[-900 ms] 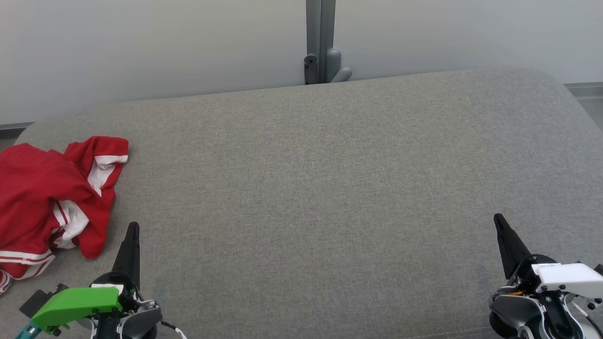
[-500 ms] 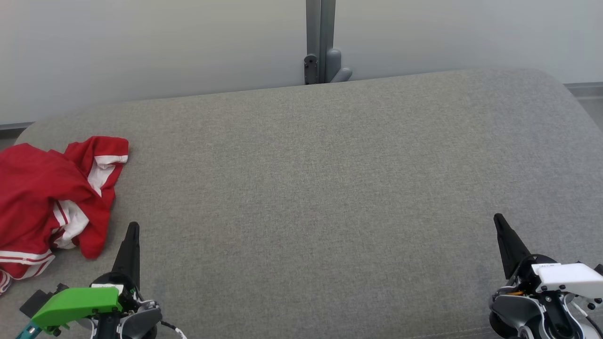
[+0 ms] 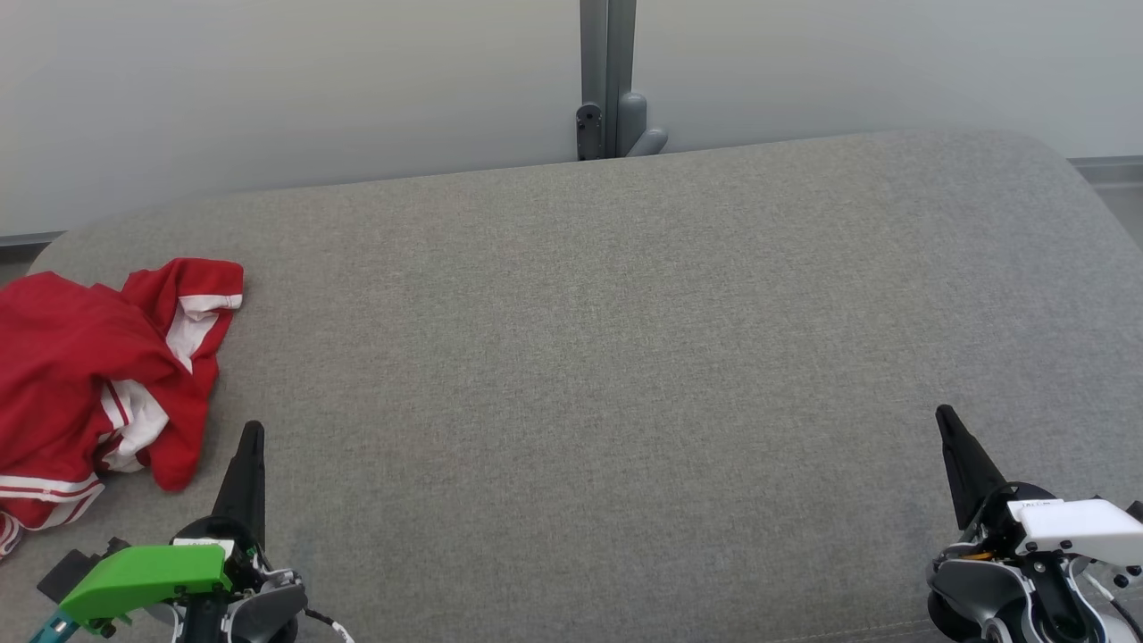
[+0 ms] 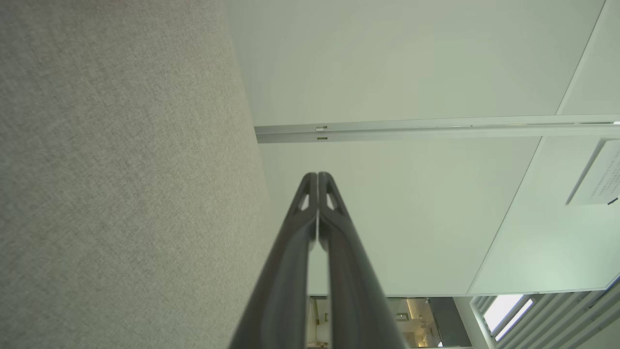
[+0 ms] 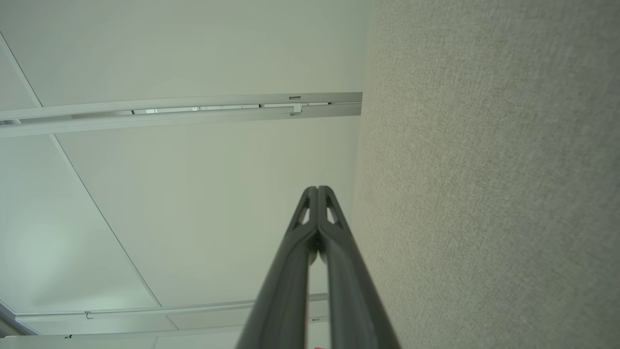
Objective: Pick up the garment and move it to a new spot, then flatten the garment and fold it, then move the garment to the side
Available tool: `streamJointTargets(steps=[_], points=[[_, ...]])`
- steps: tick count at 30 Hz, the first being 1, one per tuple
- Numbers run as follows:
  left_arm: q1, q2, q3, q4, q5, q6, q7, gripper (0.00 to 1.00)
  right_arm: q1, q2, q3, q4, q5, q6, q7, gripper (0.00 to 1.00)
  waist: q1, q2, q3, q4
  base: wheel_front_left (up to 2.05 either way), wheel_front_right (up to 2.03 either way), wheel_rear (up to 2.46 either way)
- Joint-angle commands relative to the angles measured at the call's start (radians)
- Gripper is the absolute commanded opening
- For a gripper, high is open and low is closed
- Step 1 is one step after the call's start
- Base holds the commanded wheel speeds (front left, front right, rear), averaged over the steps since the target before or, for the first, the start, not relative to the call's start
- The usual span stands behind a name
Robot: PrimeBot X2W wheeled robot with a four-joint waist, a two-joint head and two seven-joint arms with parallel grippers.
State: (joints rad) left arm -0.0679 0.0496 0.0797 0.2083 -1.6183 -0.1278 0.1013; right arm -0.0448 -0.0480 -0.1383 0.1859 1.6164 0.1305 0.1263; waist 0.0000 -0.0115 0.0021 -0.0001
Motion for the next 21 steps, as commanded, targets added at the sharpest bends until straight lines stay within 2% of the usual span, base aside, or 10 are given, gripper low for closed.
streamJointTargets(steps=[1,18,19,21], points=[[-0.012,0.0,0.002,-0.002,-0.002,-0.006,0.0,0.0,-0.005,-0.005,-0.002,-0.004,0.004,0.0,0.003,0.0,0.0,0.0115,0.0,0.0,0.0,0.0,0.0],[-0.012,0.0,0.002,-0.002,-0.002,-0.006,0.0,0.0,-0.005,-0.005,-0.002,-0.004,0.004,0.0,0.003,0.0,0.0,0.0115,0.0,0.0,0.0,0.0,0.0],[0.0,0.0,0.0,0.0,0.0,0.0,0.0,1.0,0.0,0.0,0.0,0.0,0.0,0.0,0.0,1.0,0.0,0.0,0.0,0.0,0.0,0.0,0.0],[0.01,-0.002,-0.002,0.015,0.0,0.001,0.0,1.0,0.008,0.005,0.001,0.016,0.0,0.0,0.0,1.0,0.0,0.0,0.0,0.0,0.0,0.0,0.0]])
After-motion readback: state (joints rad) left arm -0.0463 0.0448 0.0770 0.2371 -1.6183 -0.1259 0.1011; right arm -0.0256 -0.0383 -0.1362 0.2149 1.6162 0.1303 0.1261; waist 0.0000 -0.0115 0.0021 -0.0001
